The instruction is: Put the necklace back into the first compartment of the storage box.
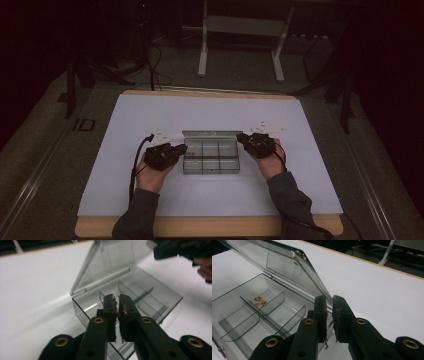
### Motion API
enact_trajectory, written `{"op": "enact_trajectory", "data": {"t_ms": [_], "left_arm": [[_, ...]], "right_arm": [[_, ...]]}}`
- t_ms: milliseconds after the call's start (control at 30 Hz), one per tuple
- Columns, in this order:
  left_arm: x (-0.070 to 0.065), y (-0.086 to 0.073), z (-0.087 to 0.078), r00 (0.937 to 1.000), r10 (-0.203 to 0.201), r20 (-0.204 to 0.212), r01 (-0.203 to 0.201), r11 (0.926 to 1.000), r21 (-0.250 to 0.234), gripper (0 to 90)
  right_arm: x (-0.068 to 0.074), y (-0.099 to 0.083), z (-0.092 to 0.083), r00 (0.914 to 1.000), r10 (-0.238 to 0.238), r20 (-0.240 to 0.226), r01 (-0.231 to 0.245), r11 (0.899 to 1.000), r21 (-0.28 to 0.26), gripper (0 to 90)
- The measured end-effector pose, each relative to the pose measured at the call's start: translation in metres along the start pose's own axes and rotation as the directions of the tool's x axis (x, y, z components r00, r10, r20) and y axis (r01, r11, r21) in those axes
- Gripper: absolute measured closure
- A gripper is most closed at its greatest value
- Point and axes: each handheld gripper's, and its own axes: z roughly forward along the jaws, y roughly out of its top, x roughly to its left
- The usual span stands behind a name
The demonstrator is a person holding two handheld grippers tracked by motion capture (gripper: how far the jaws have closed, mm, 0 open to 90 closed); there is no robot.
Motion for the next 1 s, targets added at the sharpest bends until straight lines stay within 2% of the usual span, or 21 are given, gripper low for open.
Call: {"op": "enact_trajectory", "data": {"t_ms": [33,367,1000], "left_arm": [[0.000,0.001,-0.002,0.9999,-0.013,0.000,0.013,0.9998,-0.018,89.4],[0.000,0.004,-0.002,0.9988,-0.049,-0.001,0.049,0.9985,-0.024,89.8],[-0.004,0.002,-0.002,0.9990,-0.045,0.007,0.045,0.9989,-0.015,89.5]], "right_arm": [[0.001,0.000,-0.001,1.0000,0.002,0.000,-0.002,1.000,-0.001,81.9],[0.002,-0.004,-0.002,1.0000,0.003,-0.006,-0.003,1.000,0.003,81.8],[0.006,-0.013,-0.008,0.9998,-0.011,-0.016,0.011,1.000,0.015,80.5]]}}
